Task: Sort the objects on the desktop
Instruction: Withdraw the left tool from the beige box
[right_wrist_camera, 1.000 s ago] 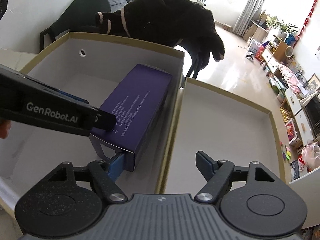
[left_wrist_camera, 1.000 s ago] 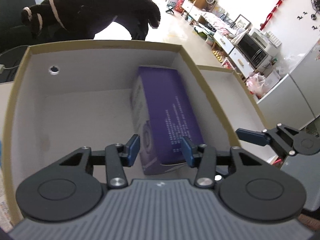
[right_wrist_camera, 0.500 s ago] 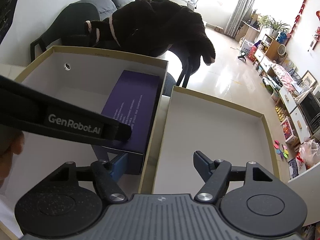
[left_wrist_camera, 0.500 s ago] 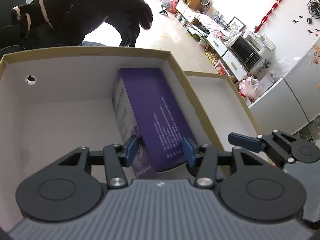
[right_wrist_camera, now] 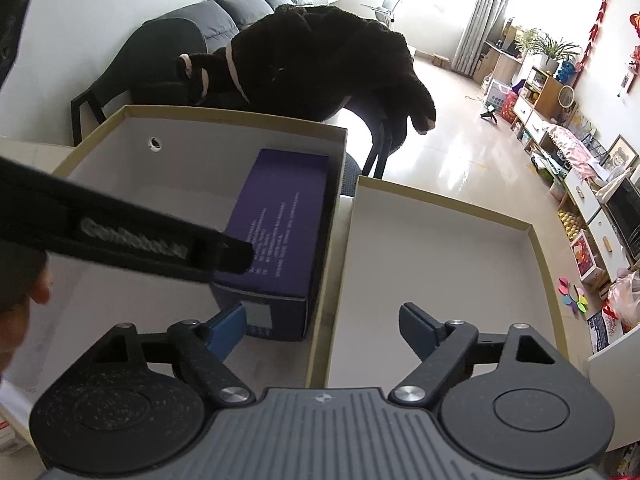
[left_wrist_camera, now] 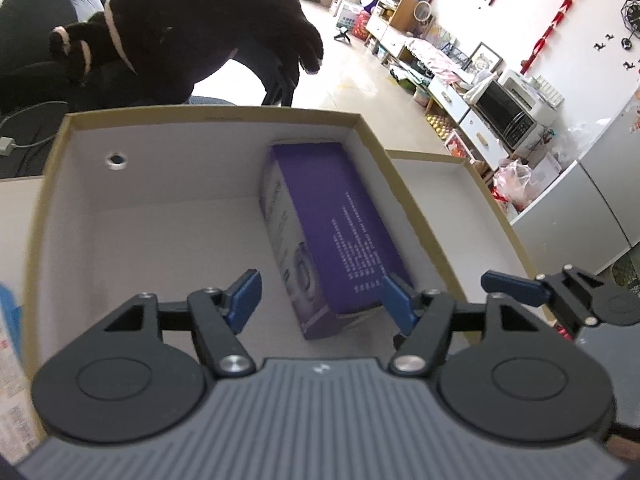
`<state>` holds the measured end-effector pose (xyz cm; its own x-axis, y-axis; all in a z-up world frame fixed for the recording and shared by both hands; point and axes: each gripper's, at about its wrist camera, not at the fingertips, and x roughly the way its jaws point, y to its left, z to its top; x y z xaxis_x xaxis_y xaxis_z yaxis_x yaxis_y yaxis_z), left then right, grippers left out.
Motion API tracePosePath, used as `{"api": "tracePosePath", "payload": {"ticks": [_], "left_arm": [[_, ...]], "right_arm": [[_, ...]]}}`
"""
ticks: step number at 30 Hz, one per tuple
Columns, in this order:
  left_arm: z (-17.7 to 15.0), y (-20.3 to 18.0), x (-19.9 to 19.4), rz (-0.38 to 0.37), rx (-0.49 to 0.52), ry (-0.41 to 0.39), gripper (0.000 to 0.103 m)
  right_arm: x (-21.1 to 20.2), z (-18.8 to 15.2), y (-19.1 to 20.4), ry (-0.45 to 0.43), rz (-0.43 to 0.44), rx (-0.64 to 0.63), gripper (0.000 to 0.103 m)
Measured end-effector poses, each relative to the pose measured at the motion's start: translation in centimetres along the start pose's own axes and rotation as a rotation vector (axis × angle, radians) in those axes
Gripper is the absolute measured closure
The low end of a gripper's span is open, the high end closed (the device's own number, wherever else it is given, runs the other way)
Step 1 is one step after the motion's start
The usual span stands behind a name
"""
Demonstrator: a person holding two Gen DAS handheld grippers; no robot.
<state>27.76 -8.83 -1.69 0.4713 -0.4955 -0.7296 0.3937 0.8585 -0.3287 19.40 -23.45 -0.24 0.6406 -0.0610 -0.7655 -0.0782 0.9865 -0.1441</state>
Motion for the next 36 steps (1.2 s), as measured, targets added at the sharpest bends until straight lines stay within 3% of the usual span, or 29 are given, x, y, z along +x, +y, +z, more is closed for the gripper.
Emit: {"api": "tracePosePath", "payload": {"ticks": [9,18,21,22,23,27,32,36], "left_arm": [[-4.1,0.9,-6.2,0.07,0.218,0.003,0.034],[-6.9,2.3,-9.4,0.054,0.321,0.013,0.033],[-7.7,2.3,-9.7,0.022,0.337,0.019,0.036],[-8.0,2.1,-9.7,0.012,0.349,0.02,0.043],[-8.2,2.0,-9.8,0.005,0.361,0.015,0.05],[-8.6,1.8,-9.9,-0.009,0.379,-0.002,0.057],[-8.7,1.9,-10.3,-0.046,0.385,-0.004,0.056],[-9.3,1.5,-10.4,-0.064,0.423,0.015,0.054]], "right_arm": [[-3.9,-2.8,1.4,-0.016,0.042,-0.004,0.017],[-7.8,-4.3,2.1,-0.057,0.134,-0.033,0.019],[-8.7,-4.7,2.5,-0.068,0.175,-0.059,0.021],[-9.0,-4.8,2.8,-0.069,0.197,-0.073,0.022],[-9.1,-5.0,3.1,-0.068,0.222,-0.089,0.024],[-9.4,-5.5,4.6,-0.05,0.313,-0.178,0.031],[-8.5,-5.5,6.1,0.005,0.36,-0.263,0.048],[-8.0,-5.3,7.0,0.015,0.346,-0.33,0.056]]}}
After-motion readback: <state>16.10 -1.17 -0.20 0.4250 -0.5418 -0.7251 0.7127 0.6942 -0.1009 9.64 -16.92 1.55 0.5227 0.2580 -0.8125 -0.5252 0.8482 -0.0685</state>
